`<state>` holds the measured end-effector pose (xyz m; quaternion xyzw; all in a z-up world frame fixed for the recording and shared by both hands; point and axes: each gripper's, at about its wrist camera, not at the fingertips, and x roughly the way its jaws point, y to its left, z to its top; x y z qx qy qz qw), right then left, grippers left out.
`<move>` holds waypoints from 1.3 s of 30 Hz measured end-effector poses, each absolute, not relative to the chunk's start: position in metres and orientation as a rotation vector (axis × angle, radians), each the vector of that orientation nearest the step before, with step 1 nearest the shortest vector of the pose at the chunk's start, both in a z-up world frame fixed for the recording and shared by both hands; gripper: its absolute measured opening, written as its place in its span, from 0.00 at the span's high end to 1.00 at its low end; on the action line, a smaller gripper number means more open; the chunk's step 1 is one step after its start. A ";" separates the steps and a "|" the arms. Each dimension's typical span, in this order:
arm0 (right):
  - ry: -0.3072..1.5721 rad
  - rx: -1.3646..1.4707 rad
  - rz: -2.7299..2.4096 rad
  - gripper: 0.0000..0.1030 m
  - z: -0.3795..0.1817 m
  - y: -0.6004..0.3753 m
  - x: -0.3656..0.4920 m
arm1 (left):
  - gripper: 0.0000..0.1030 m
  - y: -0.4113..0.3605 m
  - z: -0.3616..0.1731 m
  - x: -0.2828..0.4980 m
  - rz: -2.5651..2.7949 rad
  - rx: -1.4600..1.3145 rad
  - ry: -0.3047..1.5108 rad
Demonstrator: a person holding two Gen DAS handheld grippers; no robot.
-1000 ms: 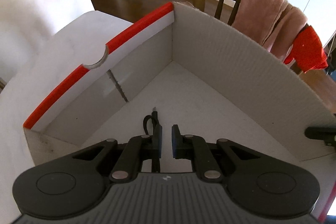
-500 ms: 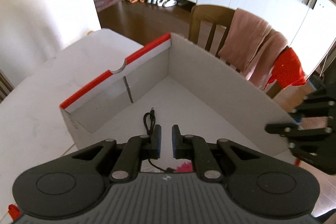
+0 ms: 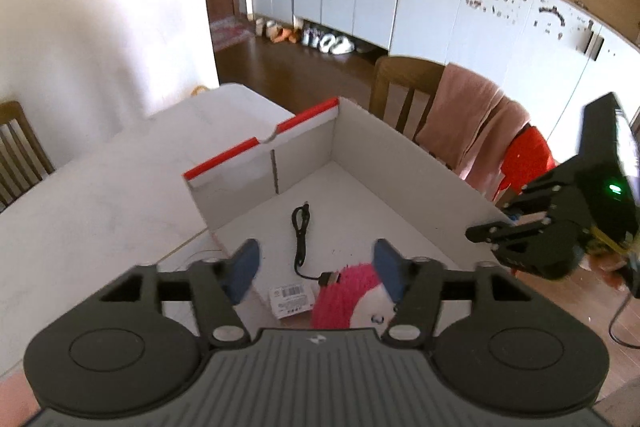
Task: Organize objects
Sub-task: 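Return the left gripper to the table and grasp the brown bead bracelet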
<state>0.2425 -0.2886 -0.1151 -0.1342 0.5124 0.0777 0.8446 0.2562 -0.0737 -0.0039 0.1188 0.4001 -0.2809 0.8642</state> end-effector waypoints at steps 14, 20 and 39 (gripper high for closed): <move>1.085 -0.299 0.158 0.92 -0.116 -0.287 0.242 | 0.17 0.015 0.003 0.202 -0.405 0.108 0.802; 1.088 -0.303 0.156 0.92 -0.115 -0.286 0.242 | 0.04 0.062 -0.009 0.190 -0.276 0.039 0.815; 1.094 -0.336 0.145 0.91 -0.120 -0.282 0.239 | 0.00 0.181 -0.078 0.184 0.086 -0.067 0.868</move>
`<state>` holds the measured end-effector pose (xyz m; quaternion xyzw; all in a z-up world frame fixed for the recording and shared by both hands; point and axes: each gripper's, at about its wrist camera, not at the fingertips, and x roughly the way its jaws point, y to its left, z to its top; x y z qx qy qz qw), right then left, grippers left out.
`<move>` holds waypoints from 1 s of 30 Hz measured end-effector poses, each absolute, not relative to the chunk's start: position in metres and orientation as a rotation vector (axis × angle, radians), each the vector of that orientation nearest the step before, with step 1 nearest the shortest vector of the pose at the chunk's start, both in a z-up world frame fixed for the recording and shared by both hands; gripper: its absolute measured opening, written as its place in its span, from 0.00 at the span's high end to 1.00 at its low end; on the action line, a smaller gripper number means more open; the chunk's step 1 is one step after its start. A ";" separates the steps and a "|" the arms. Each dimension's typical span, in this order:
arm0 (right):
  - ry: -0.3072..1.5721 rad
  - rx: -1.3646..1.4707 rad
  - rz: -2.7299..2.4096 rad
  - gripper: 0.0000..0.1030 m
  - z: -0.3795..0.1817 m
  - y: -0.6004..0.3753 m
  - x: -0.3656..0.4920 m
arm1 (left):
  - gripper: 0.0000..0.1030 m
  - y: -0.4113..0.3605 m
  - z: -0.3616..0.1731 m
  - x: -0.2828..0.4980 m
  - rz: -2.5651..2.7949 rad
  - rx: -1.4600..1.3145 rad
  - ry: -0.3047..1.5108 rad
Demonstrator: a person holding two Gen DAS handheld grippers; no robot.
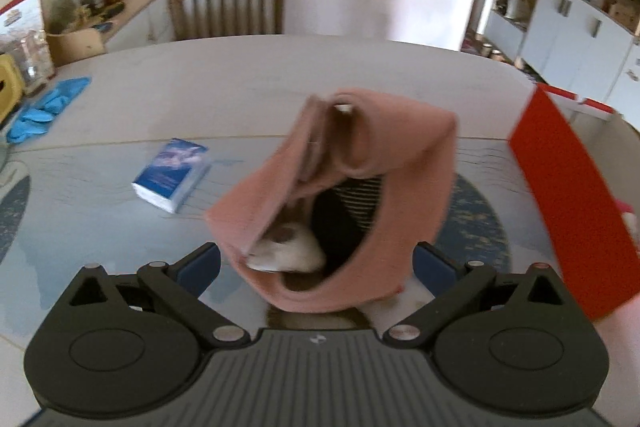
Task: Organize objects
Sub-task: 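Return the left gripper to the table and grasp the brown bead bracelet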
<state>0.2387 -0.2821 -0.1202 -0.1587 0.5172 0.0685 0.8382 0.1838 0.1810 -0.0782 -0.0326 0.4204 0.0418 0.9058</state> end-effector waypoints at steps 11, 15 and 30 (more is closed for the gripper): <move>1.101 -0.338 0.142 0.90 -0.122 -0.281 0.236 | 0.00 0.191 -0.110 0.170 0.105 -0.086 0.931; 1.102 -0.339 0.143 0.90 -0.123 -0.281 0.237 | 0.00 0.186 -0.126 0.164 0.125 -0.062 0.971; 1.101 -0.340 0.143 0.90 -0.123 -0.281 0.237 | 0.19 0.196 -0.144 0.161 0.120 -0.236 1.016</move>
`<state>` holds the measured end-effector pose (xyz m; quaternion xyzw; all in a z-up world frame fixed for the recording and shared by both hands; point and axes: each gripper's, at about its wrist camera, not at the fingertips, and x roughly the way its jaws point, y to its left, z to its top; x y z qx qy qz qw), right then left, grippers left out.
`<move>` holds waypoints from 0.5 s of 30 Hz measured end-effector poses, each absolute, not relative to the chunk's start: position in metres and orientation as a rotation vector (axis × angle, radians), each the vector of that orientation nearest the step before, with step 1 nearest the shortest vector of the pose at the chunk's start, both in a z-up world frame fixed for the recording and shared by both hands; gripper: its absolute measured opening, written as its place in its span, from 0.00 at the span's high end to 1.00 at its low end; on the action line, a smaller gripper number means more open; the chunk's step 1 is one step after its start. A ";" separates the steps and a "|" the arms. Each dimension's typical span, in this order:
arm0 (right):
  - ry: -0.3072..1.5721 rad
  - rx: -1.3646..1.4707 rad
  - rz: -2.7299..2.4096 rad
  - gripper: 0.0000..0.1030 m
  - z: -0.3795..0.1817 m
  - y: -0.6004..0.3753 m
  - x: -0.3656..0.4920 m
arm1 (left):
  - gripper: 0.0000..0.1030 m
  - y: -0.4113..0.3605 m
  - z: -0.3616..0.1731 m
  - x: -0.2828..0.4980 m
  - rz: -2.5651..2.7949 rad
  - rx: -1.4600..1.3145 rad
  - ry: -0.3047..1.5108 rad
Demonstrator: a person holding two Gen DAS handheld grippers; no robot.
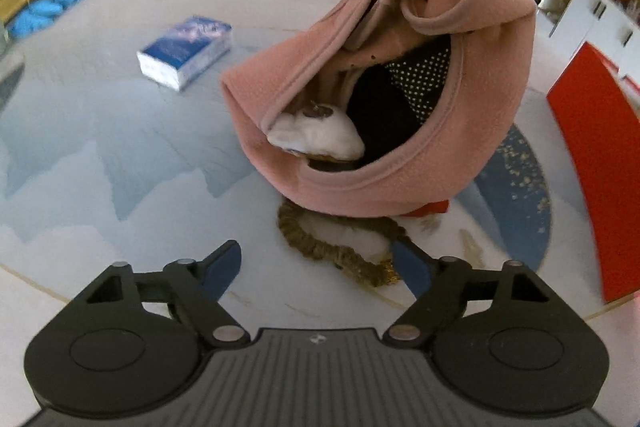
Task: Organize objects
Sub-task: 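Return the left gripper to the table and grasp the brown bead bracelet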
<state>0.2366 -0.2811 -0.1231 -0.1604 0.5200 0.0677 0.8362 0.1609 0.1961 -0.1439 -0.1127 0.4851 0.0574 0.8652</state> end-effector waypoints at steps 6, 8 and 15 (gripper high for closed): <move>1.100 -0.341 0.146 0.90 -0.123 -0.281 0.237 | 0.33 0.200 -0.143 0.160 0.155 -0.274 1.010; 1.100 -0.341 0.146 0.90 -0.123 -0.281 0.237 | 0.46 0.199 -0.143 0.160 0.181 -0.237 1.016; 1.098 -0.340 0.152 0.90 -0.124 -0.281 0.236 | 0.54 0.176 -0.146 0.158 0.162 -0.076 1.047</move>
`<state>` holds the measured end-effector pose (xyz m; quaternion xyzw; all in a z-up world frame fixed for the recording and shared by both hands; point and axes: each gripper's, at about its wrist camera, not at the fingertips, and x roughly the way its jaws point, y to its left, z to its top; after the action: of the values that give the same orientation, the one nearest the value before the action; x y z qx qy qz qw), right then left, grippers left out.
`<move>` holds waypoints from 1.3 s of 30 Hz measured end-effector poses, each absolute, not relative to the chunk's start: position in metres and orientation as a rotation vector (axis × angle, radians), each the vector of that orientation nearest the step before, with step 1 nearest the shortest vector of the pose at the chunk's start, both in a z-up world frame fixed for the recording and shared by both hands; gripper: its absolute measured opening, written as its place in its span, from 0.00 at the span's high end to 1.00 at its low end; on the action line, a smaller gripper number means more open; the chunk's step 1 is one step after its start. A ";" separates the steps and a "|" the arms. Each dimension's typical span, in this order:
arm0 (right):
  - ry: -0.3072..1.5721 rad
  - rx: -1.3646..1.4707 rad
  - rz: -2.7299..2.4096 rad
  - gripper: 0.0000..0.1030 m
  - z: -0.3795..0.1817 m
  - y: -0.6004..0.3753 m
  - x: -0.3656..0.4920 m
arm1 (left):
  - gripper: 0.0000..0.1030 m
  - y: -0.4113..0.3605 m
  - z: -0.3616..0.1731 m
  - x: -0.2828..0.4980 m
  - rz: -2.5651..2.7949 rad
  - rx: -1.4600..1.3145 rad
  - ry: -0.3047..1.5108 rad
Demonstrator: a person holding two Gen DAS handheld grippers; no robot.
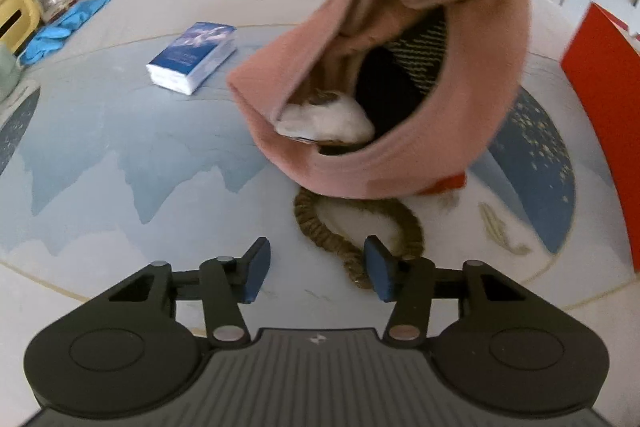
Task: Organize objects
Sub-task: 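Return the left gripper to the table and grasp the brown bead bracelet, then carry the bead bracelet with the left gripper into the box and release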
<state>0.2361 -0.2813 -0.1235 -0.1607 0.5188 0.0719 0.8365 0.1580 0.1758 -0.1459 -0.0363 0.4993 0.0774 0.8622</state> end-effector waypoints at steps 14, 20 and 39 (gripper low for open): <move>1.092 -0.341 0.162 0.90 -0.123 -0.281 0.235 | 0.95 0.156 -0.131 0.144 0.044 -0.110 1.059; 1.086 -0.342 0.168 0.90 -0.123 -0.280 0.235 | 0.95 0.140 -0.091 0.135 -0.048 -0.128 0.983; 1.079 -0.348 0.184 0.92 -0.124 -0.282 0.235 | 0.95 0.035 -0.011 0.192 -0.367 -0.023 0.838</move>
<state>0.2347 -0.2822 -0.1240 -0.1647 0.5105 0.0870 0.8394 0.1917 0.0351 -0.0112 -0.0111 0.4046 -0.1771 0.8971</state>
